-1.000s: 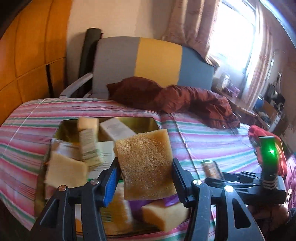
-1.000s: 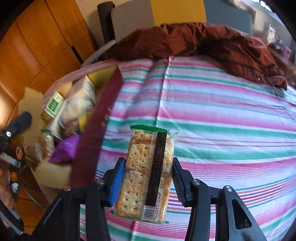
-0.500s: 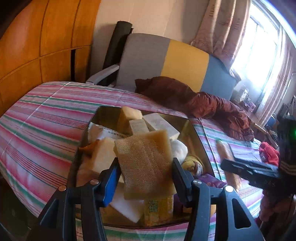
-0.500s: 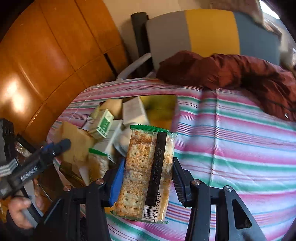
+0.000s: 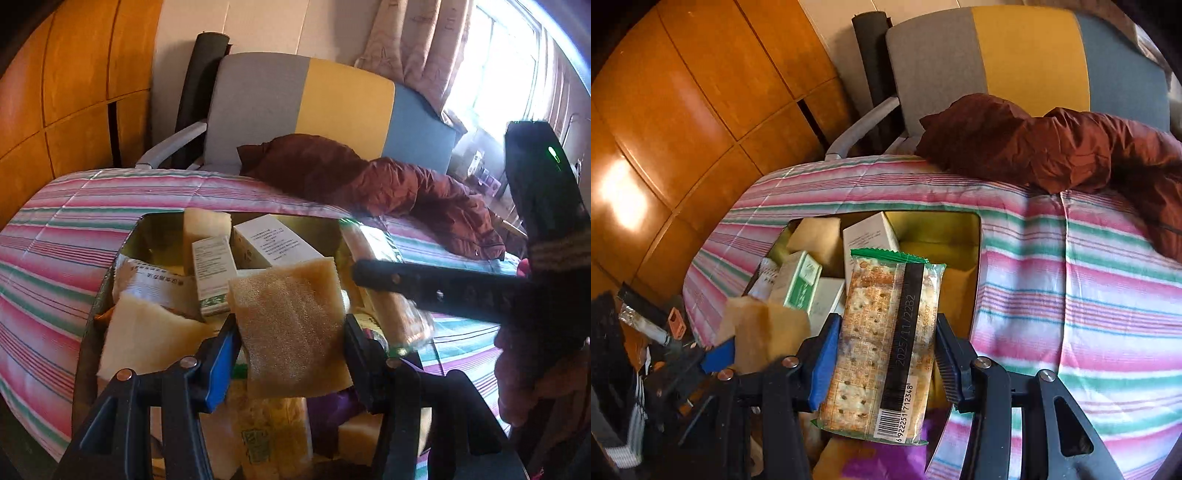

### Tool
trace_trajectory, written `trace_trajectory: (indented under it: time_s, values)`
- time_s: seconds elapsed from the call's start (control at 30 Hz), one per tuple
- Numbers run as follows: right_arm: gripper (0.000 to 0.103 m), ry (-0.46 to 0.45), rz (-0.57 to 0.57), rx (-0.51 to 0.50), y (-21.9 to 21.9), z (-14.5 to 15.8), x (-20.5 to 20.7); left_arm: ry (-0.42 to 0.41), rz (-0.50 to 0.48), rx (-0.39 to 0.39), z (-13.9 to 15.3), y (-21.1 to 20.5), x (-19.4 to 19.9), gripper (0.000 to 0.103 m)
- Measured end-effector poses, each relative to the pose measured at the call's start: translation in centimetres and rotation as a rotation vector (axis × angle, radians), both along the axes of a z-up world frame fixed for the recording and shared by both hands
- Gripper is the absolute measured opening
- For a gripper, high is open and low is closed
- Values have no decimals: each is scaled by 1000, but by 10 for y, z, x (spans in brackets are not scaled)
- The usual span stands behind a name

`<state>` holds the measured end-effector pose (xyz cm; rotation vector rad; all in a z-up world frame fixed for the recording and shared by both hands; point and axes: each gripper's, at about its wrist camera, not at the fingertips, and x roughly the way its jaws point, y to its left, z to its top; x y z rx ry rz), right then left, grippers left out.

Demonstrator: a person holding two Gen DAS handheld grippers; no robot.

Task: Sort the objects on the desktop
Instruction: 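Carry the cracker packet and tan sponge into the gold tray and open both tools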

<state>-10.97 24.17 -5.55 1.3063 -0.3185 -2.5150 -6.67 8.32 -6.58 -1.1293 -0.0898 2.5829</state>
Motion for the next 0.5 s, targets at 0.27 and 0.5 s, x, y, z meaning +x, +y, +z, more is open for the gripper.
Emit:
trace_trajectory:
  time_s: [0.27,0.5]
  values:
    - [50,-25,-5,13,1,-12,-24,9,20,-32,-5,3,-6,56]
    - [52,-40,-3,-8,0,-20,-31,-12,39,-33,-9,3,-11,61]
